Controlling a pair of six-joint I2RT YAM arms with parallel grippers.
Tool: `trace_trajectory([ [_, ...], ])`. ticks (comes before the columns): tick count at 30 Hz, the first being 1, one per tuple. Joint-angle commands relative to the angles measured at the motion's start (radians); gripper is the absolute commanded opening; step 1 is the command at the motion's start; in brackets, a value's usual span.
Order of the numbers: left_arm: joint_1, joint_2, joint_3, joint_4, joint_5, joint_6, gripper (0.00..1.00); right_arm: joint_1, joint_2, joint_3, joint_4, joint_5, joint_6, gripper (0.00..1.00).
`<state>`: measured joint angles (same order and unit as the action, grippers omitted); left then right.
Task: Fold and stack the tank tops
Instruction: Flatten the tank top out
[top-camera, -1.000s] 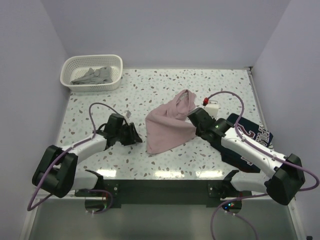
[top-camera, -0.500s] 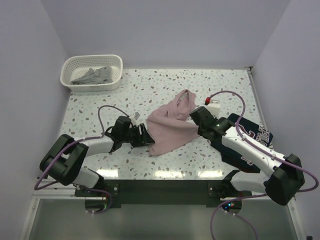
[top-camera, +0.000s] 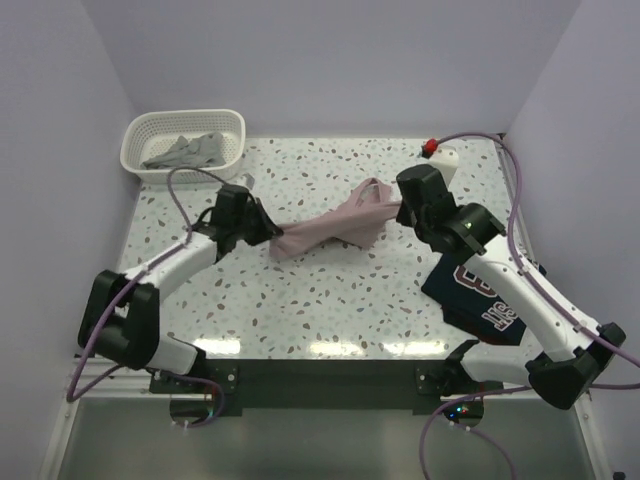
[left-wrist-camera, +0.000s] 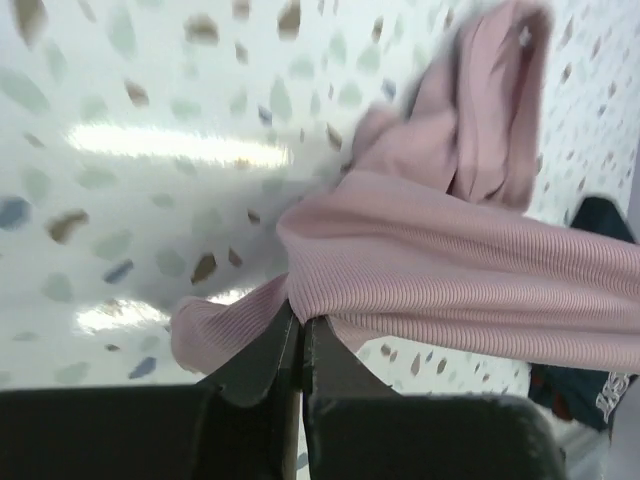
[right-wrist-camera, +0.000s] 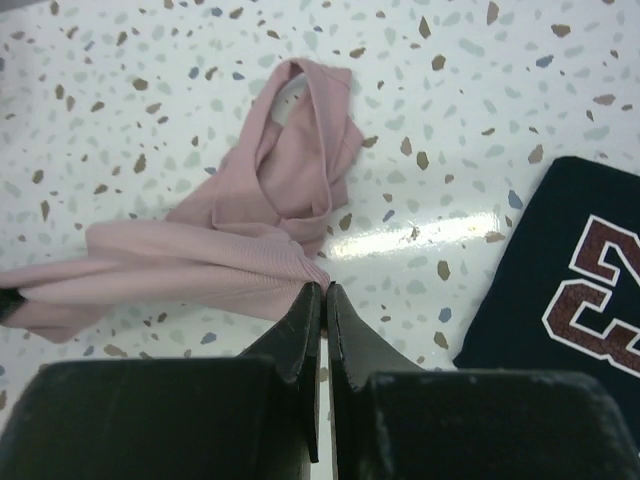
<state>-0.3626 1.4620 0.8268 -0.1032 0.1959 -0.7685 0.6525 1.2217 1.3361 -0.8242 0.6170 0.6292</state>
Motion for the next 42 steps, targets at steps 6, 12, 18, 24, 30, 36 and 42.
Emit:
trace_trajectory([
  [6,0.040,-0.115,0.247,-0.319,-0.093,0.204,0.12,-0.030,0.002,-0.033,0.006,0.004,-0.031,0.00],
  [12,0.036,-0.106,0.109,-0.268,-0.043,0.198,0.28,-0.129,0.045,-0.306,0.121,-0.106,0.010,0.00],
  [18,0.034,-0.149,-0.006,-0.225,-0.062,0.195,0.51,-0.194,0.113,-0.411,0.226,-0.163,0.004,0.00],
  [24,0.025,-0.158,-0.125,-0.156,0.006,0.179,0.43,-0.211,0.157,-0.396,0.247,-0.168,-0.008,0.00],
  [30,-0.105,-0.180,-0.207,-0.092,0.057,0.147,0.46,-0.214,0.167,-0.405,0.261,-0.178,-0.008,0.00],
  [36,-0.179,-0.167,-0.256,-0.081,0.004,0.110,0.51,-0.214,0.156,-0.419,0.272,-0.191,-0.003,0.00],
  [42,-0.214,-0.134,-0.259,-0.073,0.000,0.103,0.47,-0.214,0.133,-0.430,0.269,-0.195,-0.002,0.00],
])
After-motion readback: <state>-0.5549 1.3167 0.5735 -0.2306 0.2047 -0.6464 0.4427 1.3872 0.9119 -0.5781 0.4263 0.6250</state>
